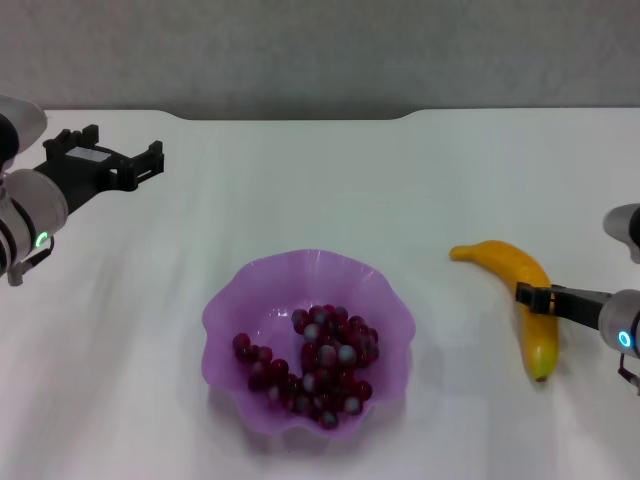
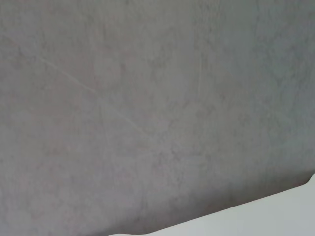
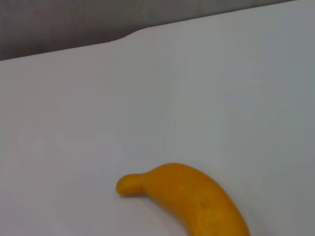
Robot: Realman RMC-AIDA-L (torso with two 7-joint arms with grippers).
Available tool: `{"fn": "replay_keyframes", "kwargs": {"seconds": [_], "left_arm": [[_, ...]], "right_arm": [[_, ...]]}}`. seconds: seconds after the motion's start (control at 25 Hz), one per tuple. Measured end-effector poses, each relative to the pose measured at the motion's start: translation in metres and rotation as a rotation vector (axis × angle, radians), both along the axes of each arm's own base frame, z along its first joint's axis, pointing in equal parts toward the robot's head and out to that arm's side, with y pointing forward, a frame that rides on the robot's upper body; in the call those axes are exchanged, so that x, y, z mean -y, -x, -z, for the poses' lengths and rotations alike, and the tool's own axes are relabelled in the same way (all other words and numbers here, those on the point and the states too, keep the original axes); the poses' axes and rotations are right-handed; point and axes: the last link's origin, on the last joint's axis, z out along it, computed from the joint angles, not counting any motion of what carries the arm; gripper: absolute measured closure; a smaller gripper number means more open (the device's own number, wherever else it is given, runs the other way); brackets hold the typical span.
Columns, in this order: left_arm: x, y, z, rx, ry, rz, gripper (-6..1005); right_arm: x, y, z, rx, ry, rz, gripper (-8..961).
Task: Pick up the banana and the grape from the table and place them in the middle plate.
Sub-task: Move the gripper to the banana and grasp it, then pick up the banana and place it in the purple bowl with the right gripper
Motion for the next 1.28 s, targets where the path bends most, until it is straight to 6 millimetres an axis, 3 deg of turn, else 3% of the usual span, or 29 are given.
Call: {"fn": "replay_keyframes", "kwargs": {"seconds": [0.6, 1.0, 1.28], "left_arm": [[0.002, 0.005, 0.001, -0.002, 0.004, -0.012, 108], [0.003, 0.009, 0.005, -0.004, 0.016, -0.027, 107], [0.000, 0.005, 0.005, -0.002, 0.013, -0.018, 107]], "right_arm": [[0.004, 0.023, -0.009, -0.041, -0.052, -0.092, 451], [-0.005, 0.066, -0.015, -0.030, -0.043, -0.258, 444], [-0.010, 0.103, -0.003, -0.007, -0.023, -0.396, 439]]}}
